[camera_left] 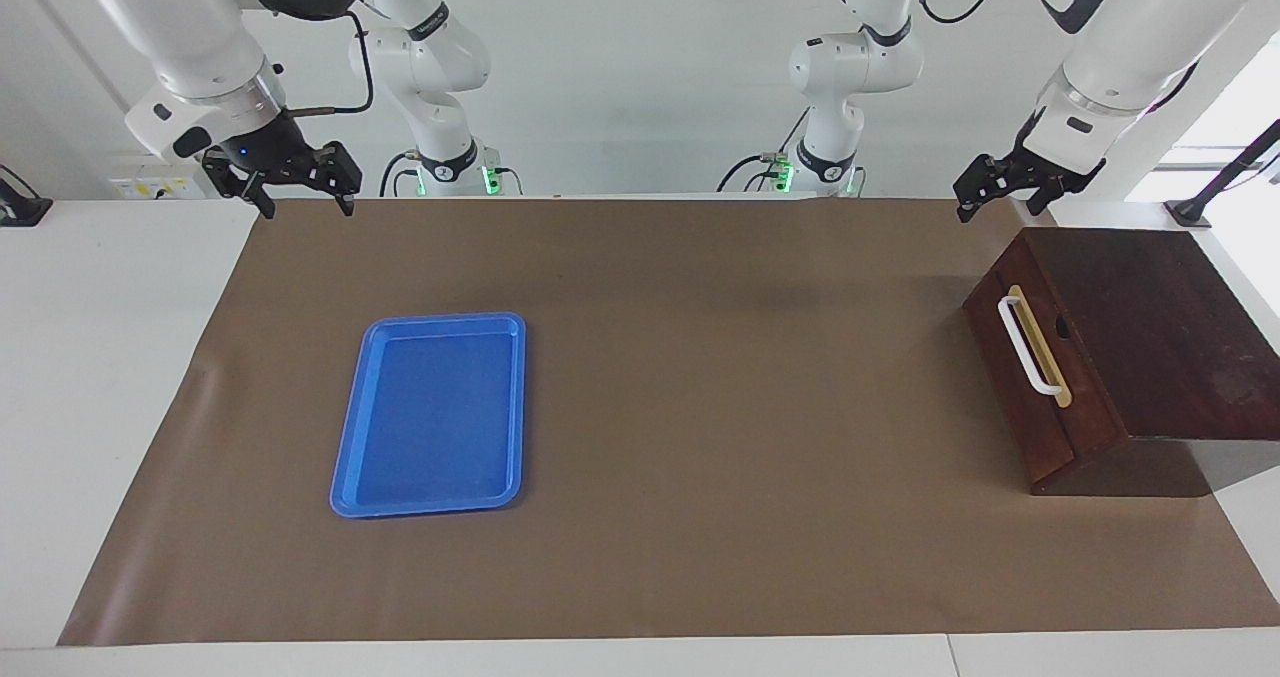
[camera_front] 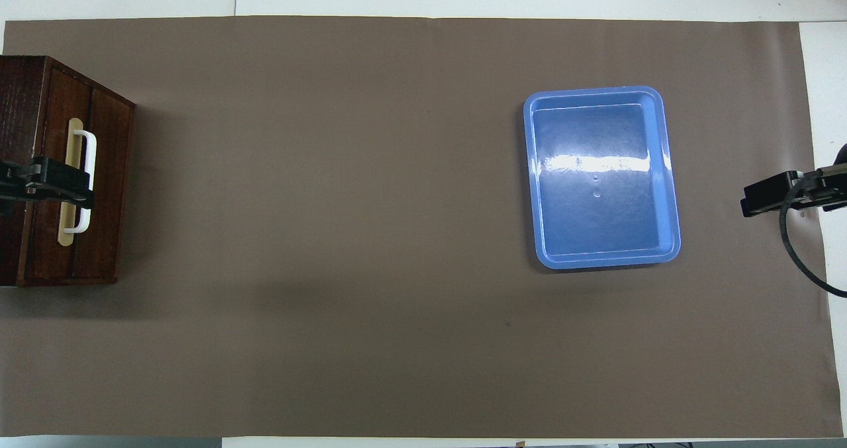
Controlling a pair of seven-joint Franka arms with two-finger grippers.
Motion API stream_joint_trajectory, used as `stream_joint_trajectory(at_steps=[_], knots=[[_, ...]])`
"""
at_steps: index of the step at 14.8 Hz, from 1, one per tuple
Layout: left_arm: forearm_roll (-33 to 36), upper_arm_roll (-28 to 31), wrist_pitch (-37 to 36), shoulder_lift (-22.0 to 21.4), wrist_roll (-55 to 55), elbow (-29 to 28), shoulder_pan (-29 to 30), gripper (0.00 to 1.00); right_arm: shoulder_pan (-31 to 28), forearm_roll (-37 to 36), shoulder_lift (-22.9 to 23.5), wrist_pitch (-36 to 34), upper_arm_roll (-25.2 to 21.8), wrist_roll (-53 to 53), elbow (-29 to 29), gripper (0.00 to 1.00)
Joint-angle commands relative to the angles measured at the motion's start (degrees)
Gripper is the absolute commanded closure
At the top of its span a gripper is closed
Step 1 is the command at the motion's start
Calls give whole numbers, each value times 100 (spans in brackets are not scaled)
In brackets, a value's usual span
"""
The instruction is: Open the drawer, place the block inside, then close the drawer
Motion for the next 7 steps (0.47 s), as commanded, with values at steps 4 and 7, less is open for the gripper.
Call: stream_joint_trajectory(at_steps=[4,7], knots=[[29,-66,21,134,261,294,59,0,-31,-13,-59,-53,14,52,-20,0],[20,-66,118,91,261,-39,67,0,-40,-13,-59,-53,6,52,-12,0]])
